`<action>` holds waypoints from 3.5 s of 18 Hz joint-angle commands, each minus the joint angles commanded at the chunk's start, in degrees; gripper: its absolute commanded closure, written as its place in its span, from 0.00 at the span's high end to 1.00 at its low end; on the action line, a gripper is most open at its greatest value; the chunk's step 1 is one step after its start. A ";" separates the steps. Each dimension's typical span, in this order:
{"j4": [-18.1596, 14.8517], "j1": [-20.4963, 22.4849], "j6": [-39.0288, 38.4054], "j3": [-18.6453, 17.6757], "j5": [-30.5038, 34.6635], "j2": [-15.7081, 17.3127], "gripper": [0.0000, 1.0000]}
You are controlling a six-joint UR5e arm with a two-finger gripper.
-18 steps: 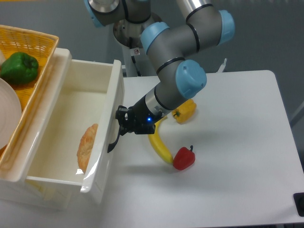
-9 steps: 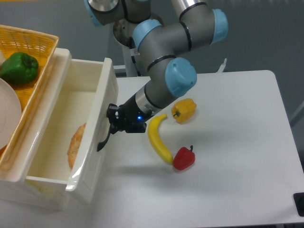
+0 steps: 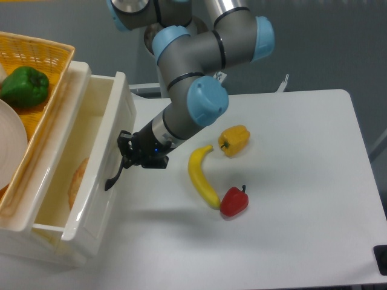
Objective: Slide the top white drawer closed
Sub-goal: 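Push the drawer front with the gripper, sliding the drawer into the unit, then press the gripper against the closed drawer front to seat it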
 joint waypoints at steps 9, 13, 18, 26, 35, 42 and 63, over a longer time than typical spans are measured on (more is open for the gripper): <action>0.70 -3.43 -0.70 -0.09 -0.09 -0.09 0.00; 1.41 -4.57 -1.50 -0.09 -0.09 -0.35 0.00; 2.11 -5.01 -1.50 -0.09 -0.70 -0.53 0.00; 2.20 -4.58 -1.15 0.18 -0.62 -0.35 0.00; 3.69 0.61 -2.11 2.81 -0.70 0.00 0.12; 3.69 -2.37 -5.27 2.55 -1.84 1.06 0.06; 3.78 -8.44 -7.56 2.02 -2.81 3.16 0.06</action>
